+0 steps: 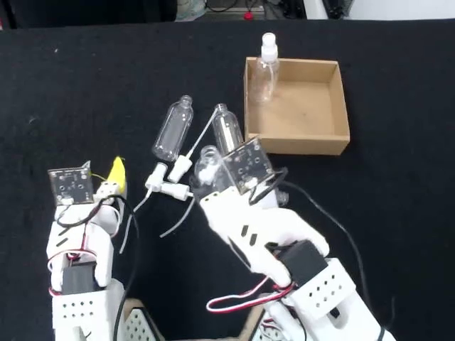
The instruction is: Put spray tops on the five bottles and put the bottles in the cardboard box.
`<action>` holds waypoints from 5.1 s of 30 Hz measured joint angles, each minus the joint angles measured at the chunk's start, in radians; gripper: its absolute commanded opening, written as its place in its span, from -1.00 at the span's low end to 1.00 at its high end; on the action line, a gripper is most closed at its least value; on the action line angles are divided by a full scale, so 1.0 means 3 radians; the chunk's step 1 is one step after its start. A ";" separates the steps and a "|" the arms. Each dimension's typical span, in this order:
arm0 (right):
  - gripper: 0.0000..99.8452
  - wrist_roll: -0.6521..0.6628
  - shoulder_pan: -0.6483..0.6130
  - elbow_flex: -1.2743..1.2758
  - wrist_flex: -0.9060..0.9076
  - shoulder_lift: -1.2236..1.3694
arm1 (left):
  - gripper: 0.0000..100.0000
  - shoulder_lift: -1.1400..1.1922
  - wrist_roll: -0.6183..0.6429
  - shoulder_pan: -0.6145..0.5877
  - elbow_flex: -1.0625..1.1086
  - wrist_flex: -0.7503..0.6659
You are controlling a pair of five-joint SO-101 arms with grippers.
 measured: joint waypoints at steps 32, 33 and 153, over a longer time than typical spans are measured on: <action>-0.67 0.0169 0.0051 0.0430 -0.0578 0.0000 | -0.60 0.3365 -0.0066 0.0153 -0.2174 0.0859; -0.67 0.0169 0.0051 0.0455 -0.0578 0.0000 | -0.60 0.3560 -0.0066 0.0153 -0.2358 0.0962; -0.67 0.0174 0.0061 0.0900 -0.1432 0.0000 | -0.87 0.2997 -0.0179 0.0926 -0.4552 0.1703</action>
